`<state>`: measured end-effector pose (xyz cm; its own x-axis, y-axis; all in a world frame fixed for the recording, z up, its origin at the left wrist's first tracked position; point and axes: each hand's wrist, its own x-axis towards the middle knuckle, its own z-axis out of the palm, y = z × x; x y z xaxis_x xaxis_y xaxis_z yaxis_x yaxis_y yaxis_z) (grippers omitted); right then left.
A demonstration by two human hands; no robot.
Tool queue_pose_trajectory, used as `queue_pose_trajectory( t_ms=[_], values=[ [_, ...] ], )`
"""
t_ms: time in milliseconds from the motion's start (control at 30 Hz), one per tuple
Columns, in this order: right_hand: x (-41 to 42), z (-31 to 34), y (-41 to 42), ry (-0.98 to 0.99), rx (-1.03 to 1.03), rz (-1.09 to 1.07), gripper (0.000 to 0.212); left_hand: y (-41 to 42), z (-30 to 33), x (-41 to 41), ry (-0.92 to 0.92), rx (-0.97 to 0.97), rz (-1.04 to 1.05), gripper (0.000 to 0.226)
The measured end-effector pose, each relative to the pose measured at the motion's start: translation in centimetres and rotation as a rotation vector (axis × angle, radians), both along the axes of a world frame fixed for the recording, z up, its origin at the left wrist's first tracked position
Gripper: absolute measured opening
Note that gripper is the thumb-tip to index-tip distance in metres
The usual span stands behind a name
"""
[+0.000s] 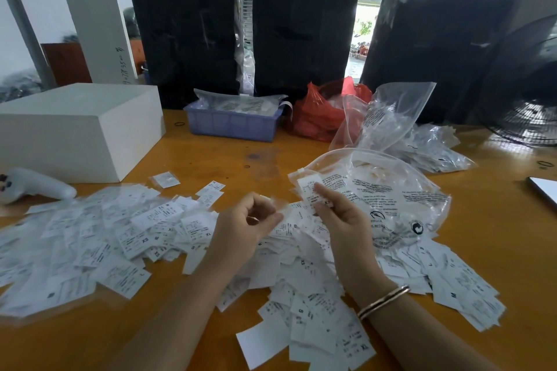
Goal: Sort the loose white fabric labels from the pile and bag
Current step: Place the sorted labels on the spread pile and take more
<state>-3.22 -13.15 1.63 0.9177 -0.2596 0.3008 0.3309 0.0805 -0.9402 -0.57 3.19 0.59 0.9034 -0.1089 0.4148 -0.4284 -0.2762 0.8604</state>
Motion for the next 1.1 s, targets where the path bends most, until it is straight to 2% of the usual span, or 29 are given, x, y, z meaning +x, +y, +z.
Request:
queue_pose_trajectory(
  t_ms=[100, 233, 367, 633, 800, 1000, 1100],
  values=[
    [0.09, 0.12, 0.04, -0.030, 0.125, 0.032, 0.051, -0.08, -0.18, -0.15, -0.129, 0.108, 0.003, 0.017],
    [-0.06, 0.22, 0.31, -0.002, 0.181, 0.060, 0.017, -0.08, -0.19, -0.30, -0.200, 0.197, -0.001, 0.018],
    [-0.17, 0.00, 0.47, 0.025, 0.212, 0.086, 0.007, -0.24, 0.04, -0.42, -0.227, 0.227, 0.007, 0.025],
    [-0.19, -0.45, 0.88, 0.050, 0.116, 0.084, 0.002, -0.18, 0.13, -0.48, -0.215, 0.182, -0.007, 0.020],
    [-0.13, -0.41, 0.83, 0.073, 0.097, 0.081, 0.014, -0.25, -0.02, -0.32, -0.155, 0.097, -0.017, 0.018],
    [0.06, -0.53, 0.39, 0.067, 0.120, 0.120, 0.002, -0.25, -0.12, 0.07, -0.057, -0.002, -0.020, 0.017],
    [0.05, -0.61, 0.28, 0.068, 0.109, 0.169, 0.010, -0.18, -0.05, 0.12, -0.058, -0.013, -0.029, 0.016]
  ],
)
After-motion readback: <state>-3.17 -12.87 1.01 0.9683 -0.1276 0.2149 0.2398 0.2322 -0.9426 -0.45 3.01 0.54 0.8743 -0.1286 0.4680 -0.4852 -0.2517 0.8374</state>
